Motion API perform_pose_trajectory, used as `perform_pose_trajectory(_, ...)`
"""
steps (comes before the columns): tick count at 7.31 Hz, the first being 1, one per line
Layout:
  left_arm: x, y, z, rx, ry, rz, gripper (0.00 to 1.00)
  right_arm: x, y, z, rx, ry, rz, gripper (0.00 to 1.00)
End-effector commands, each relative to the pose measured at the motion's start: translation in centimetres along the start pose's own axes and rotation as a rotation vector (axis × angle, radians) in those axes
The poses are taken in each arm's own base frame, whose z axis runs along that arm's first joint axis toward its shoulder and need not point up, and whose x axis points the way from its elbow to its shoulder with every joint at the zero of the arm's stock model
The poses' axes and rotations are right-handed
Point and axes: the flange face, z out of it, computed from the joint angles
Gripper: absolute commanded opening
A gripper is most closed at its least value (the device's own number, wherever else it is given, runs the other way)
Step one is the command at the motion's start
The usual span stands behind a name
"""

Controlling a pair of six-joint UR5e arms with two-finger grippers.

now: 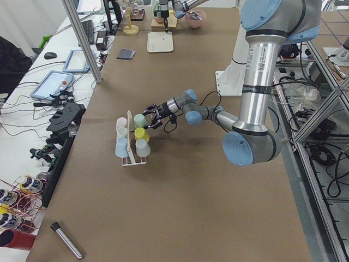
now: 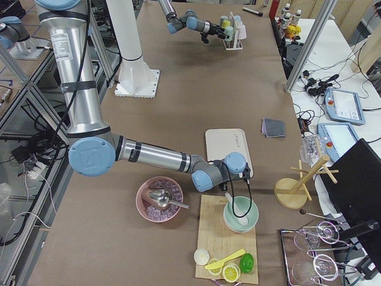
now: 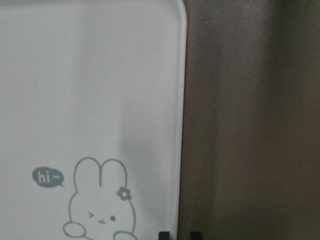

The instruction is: Pick up and place green cup on tray

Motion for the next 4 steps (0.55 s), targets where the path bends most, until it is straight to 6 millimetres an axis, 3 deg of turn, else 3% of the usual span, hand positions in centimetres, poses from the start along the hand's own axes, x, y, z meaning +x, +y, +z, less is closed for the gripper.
perform_pose_trajectory(1, 0.39, -1.01, 0.93, 0.000, 0.018, 0.019, 0.99, -0.31, -0.19, 0.02, 0.001, -0.003, -0.006, 0.07)
perform_pose_trajectory(2, 0.54, -1.29, 1.18, 0.000, 0.023, 0.023, 0.99, -0.32, -0.20, 0.01, 0.001, -0.003, -0.007, 0.00)
perform_pose_trajectory(4, -0.22, -1.56, 1.35, 0.001, 0.020, 0.023, 0.99, -1.22, -0.76, -0.47, 0.010, -0.017, -0.024, 0.00)
